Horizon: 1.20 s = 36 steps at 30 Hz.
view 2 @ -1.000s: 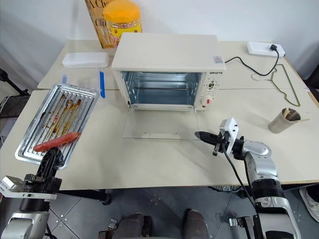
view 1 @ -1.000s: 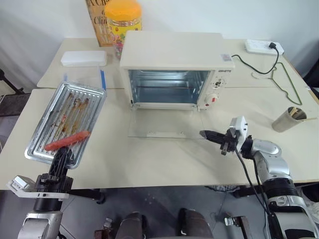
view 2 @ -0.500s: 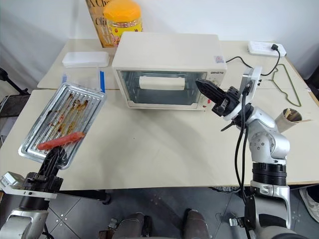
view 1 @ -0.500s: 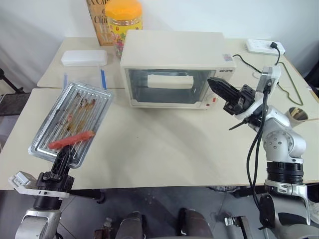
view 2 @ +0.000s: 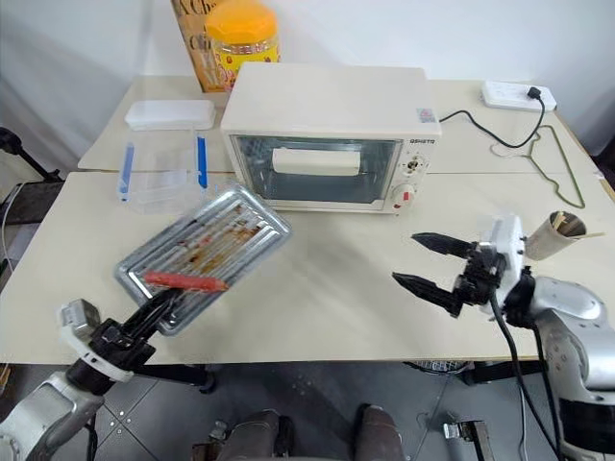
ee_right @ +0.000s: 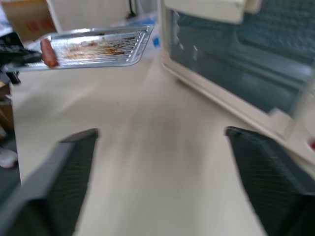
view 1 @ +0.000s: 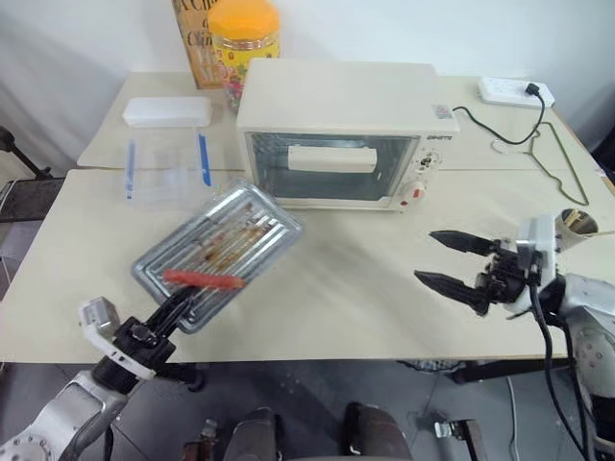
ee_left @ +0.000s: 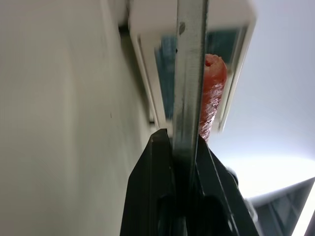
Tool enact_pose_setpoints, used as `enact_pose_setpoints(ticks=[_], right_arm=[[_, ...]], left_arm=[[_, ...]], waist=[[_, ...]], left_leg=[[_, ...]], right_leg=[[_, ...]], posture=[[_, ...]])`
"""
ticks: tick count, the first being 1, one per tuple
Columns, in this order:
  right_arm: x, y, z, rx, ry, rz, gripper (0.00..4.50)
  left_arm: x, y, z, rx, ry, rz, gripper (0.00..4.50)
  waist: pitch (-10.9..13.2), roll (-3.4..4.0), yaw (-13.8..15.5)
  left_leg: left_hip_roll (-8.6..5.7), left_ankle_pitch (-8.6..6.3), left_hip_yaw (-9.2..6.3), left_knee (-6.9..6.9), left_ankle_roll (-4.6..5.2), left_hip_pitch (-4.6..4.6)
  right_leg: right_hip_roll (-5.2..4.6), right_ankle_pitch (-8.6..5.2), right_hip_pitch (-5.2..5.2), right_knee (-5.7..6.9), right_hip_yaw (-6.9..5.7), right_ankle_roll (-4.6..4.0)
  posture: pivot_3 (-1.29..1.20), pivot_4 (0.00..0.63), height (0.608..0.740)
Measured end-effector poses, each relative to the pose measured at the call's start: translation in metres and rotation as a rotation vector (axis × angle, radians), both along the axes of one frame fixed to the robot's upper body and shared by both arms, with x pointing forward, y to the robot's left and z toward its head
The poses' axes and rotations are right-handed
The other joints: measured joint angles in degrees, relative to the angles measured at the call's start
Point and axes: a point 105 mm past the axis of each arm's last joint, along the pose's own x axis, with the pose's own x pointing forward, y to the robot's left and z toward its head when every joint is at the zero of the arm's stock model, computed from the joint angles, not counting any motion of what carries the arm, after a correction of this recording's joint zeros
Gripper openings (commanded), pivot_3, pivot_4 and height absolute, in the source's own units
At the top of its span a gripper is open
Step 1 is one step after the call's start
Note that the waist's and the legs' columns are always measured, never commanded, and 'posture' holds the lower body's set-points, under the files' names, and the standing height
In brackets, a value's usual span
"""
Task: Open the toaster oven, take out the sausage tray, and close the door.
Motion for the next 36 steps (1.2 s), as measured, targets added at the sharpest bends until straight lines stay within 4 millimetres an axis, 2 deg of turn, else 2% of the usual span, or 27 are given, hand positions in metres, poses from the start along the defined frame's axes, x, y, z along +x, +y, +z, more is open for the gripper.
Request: enact_pose_setpoints(ticks=[5, 13, 17, 25, 26, 27, 30, 36], right_arm=[[-0.019, -0.012, -0.016, -0.034, 0.039, -0.067, 4.43], [-0.05, -0.03, -0.024, -0.097, 0.063, -0.168, 4.43], [-0.062, -0.041, -0.025, -0.115, 0.076, -0.232, 4.43], [-0.082, -0.04, -0.033, -0.121, 0.115, -0.274, 4.43], [-0.083, -0.038, -0.033, -0.118, 0.115, -0.273, 4.5], [-0.084, -0.037, -0.033, -0.116, 0.117, -0.273, 4.5], [-0.085, -0.035, -0.032, -0.111, 0.112, -0.272, 4.5], [-0.085, -0.034, -0.032, -0.101, 0.107, -0.284, 4.5]], left_arm=[[0.02, -0.028, 0.002, 0.023, 0.012, -0.208, 0.0], [0.046, -0.071, -0.002, 0.11, 0.099, -0.498, 0.0], [0.062, -0.083, -0.008, 0.171, 0.134, -0.541, 0.0], [0.078, -0.104, -0.009, 0.232, 0.133, -0.595, 0.0], [0.079, -0.105, -0.01, 0.246, 0.129, -0.598, 0.64], [0.081, -0.108, -0.011, 0.26, 0.128, -0.596, 0.82], [0.084, -0.113, -0.014, 0.297, 0.124, -0.597, 1.73], [0.086, -0.11, -0.011, 0.335, 0.088, -0.586, 3.56]], waist=[[-0.01, 0.02, 0.5], [-0.02, 0.03, 0.25], [-0.02, 0.03, 0.25], [-0.07, 0.12, 1.61], [-0.08, 0.12, 1.78], [-0.08, 0.13, 1.83], [-0.07, 0.12, 1.58], [-0.07, 0.11, 1.35]], left_leg=[[-0.04, 0.01, -0.04, 0.0, -0.02, -0.02], [-0.06, 0.02, 0.02, -0.03, -0.04, 0.02], [-0.06, 0.05, 0.06, -0.04, -0.08, 0.04], [-0.12, 0.07, 0.05, -0.03, -0.09, 0.09], [-0.12, 0.08, 0.04, -0.03, -0.1, 0.09], [-0.13, 0.08, 0.04, -0.03, -0.1, 0.09], [-0.12, 0.07, 0.05, -0.04, -0.1, 0.06], [-0.09, 0.08, 0.05, -0.05, -0.11, 0.06]], right_leg=[[-0.01, 0.0, 0.0, 0.04, -0.01, 0.0], [0.02, 0.01, 0.0, 0.04, 0.04, 0.02], [0.04, 0.02, 0.0, 0.03, 0.06, 0.04], [0.02, 0.05, 0.06, 0.02, 0.1, 0.1], [0.02, 0.05, 0.06, 0.02, 0.1, 0.1], [0.02, 0.05, 0.06, 0.02, 0.1, 0.1], [0.03, 0.05, 0.05, 0.01, 0.09, 0.1], [0.04, 0.05, 0.02, 0.01, 0.08, 0.1]], posture=[[0.0, 0.15, 0.74], [0.0, 0.15, 0.74], [0.0, 0.15, 0.74], [0.0, 0.15, 0.74], [0.0, 0.15, 0.74], [0.0, 0.15, 0.74], [0.0, 0.15, 0.74], [0.0, 0.15, 0.74]])
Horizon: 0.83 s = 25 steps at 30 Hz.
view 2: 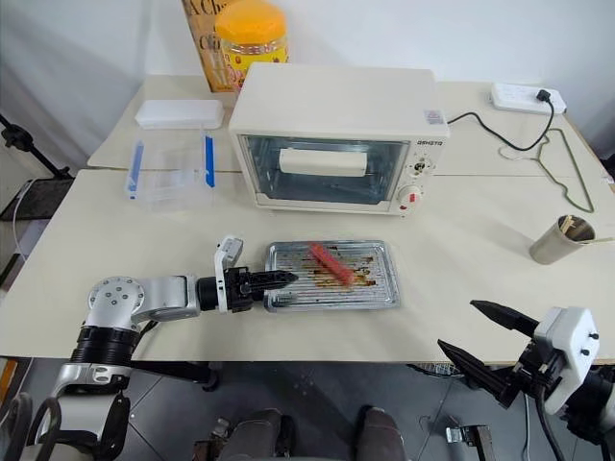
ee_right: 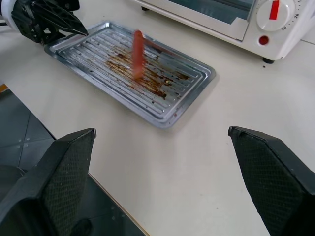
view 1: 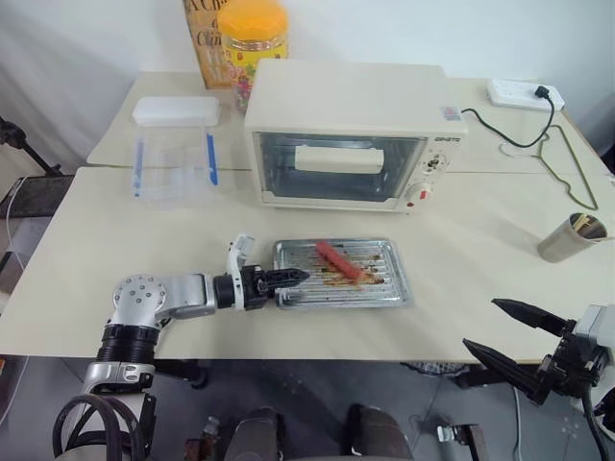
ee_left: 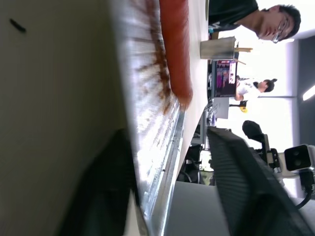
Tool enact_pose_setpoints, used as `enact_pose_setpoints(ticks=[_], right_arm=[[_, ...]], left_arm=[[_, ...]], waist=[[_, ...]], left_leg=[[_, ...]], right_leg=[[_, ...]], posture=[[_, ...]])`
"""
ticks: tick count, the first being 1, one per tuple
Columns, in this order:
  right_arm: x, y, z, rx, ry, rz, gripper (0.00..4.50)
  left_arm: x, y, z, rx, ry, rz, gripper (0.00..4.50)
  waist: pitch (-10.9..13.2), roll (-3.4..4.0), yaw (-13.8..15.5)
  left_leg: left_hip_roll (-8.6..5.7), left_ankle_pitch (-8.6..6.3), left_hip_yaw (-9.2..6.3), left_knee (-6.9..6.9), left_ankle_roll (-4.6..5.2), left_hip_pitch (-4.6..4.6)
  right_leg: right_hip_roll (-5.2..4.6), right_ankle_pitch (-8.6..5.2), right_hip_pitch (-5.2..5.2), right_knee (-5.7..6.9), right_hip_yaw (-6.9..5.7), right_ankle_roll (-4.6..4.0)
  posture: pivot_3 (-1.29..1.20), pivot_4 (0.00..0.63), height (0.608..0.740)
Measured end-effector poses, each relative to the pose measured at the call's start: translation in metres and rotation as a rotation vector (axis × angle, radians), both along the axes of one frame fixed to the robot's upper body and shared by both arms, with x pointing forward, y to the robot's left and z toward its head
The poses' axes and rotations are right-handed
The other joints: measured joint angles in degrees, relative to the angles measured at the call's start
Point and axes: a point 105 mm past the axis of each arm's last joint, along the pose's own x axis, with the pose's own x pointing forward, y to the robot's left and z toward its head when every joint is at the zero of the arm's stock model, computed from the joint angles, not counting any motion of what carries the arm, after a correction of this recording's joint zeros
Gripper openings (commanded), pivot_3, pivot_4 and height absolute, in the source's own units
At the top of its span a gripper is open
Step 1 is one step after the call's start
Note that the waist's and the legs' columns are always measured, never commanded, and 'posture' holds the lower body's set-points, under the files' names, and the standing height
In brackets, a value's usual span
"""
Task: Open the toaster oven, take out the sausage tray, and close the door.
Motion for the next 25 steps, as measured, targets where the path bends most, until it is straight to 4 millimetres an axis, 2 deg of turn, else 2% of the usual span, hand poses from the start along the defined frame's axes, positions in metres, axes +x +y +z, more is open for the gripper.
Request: enact_pose_setpoints(ticks=[3, 9, 11, 14, 17, 20, 25], right_arm=[[0.001, 0.001, 0.0, 0.005, -0.005, -0.003, 4.5], [0.001, 0.001, 0.0, 0.002, -0.024, -0.005, 4.5], [0.003, 0.001, -0.002, 0.001, -0.032, 0.004, 4.5], [0.009, 0.0, -0.005, 0.011, -0.038, 0.022, 4.5], [0.016, -0.001, -0.006, 0.014, -0.052, 0.049, 4.5], [0.024, 0.002, -0.004, 0.014, -0.073, 0.091, 4.5], [0.035, 0.002, -0.003, 0.016, -0.088, 0.131, 4.5]], left_arm=[[0.0, 0.008, 0.008, 0.049, -0.083, 0.003, 4.47], [-0.008, 0.043, 0.011, 0.19, -0.307, 0.03, 4.47], [-0.014, 0.058, 0.014, 0.217, -0.432, 0.02, 4.47], [-0.022, 0.085, 0.022, 0.321, -0.783, 0.037, 4.47], [-0.029, 0.101, 0.025, 0.437, -1.031, -0.001, 4.47], [-0.032, 0.114, 0.03, 0.506, -1.144, -0.032, 4.47], [-0.036, 0.142, 0.027, 0.585, -1.191, -0.048, 4.47]], waist=[[0.0, 0.0, -0.09], [0.0, 0.01, -1.04], [0.0, 0.0, -1.3], [-0.01, 0.06, -1.52], [-0.01, 0.06, -1.28], [-0.01, 0.06, -1.16], [0.0, 0.08, -1.35]], left_leg=[[0.01, 0.0, 0.01, -0.01, 0.0, -0.01], [0.03, -0.01, 0.24, -0.12, -0.04, -0.01], [0.07, -0.04, 0.54, -0.12, -0.1, -0.02], [0.12, -0.1, 0.61, -0.2, -0.19, 0.0], [0.15, -0.11, 0.63, -0.19, -0.19, -0.04], [0.15, -0.13, 0.59, -0.17, -0.13, -0.02], [0.18, -0.19, 0.6, -0.17, -0.01, -0.04]], right_leg=[[0.02, 0.0, -0.01, -0.01, 0.0, 0.0], [0.04, -0.01, -0.08, -0.06, 0.04, -0.01], [0.07, -0.01, -0.12, -0.09, 0.04, -0.02], [0.1, -0.03, -0.23, -0.16, 0.17, -0.05], [0.1, -0.03, -0.23, -0.16, 0.16, -0.06], [0.03, -0.02, -0.24, -0.12, 0.17, -0.05], [0.05, -0.02, -0.29, -0.09, 0.14, -0.04]], posture=[[0.0, 0.15, 0.74], [0.0, 0.15, 0.74], [0.0, 0.15, 0.74], [0.0, 0.15, 0.74], [0.0, 0.15, 0.74], [0.0, 0.15, 0.74], [0.0, 0.15, 0.74]])
